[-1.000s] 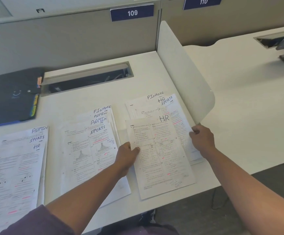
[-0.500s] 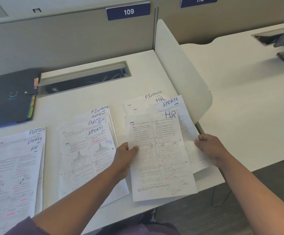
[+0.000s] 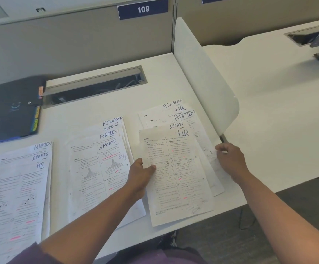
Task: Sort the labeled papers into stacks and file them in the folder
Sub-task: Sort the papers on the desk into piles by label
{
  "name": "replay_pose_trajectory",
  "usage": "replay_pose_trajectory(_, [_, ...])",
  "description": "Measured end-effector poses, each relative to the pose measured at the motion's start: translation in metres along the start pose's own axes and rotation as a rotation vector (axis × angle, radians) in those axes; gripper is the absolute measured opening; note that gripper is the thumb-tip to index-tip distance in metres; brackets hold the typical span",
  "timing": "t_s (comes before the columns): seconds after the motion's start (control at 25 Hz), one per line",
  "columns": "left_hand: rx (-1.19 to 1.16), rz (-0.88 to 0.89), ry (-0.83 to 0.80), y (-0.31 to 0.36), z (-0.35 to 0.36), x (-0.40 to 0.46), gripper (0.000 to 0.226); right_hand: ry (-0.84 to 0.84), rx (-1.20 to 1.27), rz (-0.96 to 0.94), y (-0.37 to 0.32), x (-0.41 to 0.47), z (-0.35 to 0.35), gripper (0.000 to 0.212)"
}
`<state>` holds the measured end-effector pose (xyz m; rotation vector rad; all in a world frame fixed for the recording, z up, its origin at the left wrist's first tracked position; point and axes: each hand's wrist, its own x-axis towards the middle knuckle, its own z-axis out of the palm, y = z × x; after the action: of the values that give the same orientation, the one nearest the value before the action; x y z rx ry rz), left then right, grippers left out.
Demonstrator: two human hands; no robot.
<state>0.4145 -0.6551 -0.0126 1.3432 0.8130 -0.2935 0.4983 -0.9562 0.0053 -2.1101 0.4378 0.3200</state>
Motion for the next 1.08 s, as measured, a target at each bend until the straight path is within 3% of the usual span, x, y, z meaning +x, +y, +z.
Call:
replay_pose_trajectory(0.08, [0.022,-0.002,-0.011,0.001,0.000,0.002,0.020,0.034,-0.181,-0.064,-0.001,0.004,0.005,0.031])
replay_pose_trajectory(0.16, [0.043,-0.008,-0.007,0.001,0.001,0.005,0.020,0.003,-0.238,-0.069,-0.005,0.006,0.009,0.027])
replay_pose_trajectory(0.72, [0.043,0.019,-0.020,0.008,0.001,0.008,0.018,0.053,-0.109,0.011,-0.019,0.014,0.018,0.011])
replay_pose_trajectory(1.08, [-0.096,0.058,-0.082,0.027,-0.079,-0.019,0.022,0.264,0.012,-0.175,-0.042,0.003,0.014,0.005])
